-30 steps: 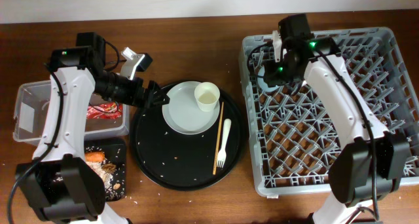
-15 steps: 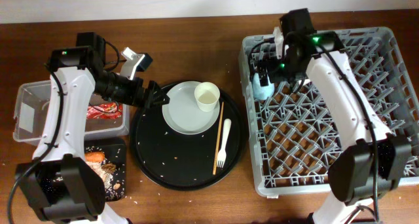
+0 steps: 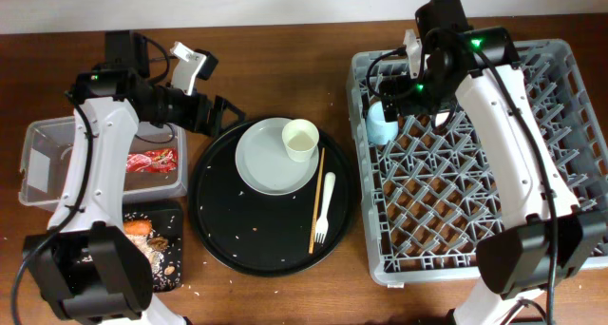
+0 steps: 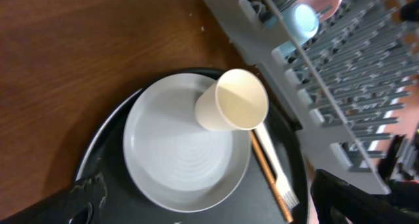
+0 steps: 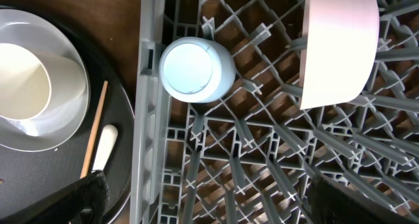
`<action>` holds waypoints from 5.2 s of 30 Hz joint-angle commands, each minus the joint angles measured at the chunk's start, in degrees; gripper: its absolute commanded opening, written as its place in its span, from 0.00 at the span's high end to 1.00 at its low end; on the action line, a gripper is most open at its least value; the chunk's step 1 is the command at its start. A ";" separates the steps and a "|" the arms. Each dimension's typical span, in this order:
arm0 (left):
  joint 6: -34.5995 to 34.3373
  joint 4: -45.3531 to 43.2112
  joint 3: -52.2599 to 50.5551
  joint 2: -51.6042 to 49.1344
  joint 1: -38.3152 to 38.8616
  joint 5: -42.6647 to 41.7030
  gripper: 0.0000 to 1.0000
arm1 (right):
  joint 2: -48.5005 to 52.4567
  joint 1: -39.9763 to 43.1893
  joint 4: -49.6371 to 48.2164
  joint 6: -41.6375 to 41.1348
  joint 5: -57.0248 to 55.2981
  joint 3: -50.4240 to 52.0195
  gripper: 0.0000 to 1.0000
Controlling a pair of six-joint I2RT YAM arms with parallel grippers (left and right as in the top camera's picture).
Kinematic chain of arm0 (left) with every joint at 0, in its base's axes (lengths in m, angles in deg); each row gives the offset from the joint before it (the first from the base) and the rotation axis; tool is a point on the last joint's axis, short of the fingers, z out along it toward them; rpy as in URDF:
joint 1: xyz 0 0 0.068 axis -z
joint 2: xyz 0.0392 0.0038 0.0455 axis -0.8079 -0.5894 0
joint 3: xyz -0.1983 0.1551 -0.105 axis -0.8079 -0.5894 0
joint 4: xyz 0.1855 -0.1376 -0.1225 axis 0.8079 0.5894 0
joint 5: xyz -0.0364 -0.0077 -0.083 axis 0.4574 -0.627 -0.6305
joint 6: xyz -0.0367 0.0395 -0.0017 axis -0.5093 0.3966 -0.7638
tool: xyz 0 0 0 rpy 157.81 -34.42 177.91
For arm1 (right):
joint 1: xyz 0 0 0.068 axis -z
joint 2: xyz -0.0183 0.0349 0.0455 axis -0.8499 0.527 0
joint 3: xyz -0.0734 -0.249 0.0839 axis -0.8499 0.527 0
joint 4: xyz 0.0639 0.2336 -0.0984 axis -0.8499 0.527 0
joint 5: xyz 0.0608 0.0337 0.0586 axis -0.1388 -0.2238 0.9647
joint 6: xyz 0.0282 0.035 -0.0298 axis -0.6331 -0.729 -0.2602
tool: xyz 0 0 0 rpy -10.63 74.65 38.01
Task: Sort waste into correct bins and load items into the dishwasher rack
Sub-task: 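Grasp the cream cup with the left gripper and lift it, then hand the cream cup from the left gripper to the right gripper, then carry the cream cup into the rack and lower it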
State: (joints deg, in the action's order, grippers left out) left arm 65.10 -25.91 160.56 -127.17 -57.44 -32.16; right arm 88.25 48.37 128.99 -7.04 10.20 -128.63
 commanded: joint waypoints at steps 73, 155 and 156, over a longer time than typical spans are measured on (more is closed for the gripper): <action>6.62 -2.86 -6.21 3.19 4.04 -40.06 1.00 | -0.44 -10.03 -5.49 25.73 67.47 -0.37 0.31; 3.17 10.16 -6.21 3.19 2.34 -23.89 0.80 | -0.44 -13.84 -13.75 25.44 67.65 -0.37 0.55; 3.19 11.67 -6.21 3.19 2.38 -22.60 0.80 | -0.44 -13.51 -14.34 25.03 67.67 -0.37 0.54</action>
State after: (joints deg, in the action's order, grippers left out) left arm 67.92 -16.42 154.61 -123.66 -55.17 -66.19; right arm 88.82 35.04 116.35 18.40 72.21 -128.55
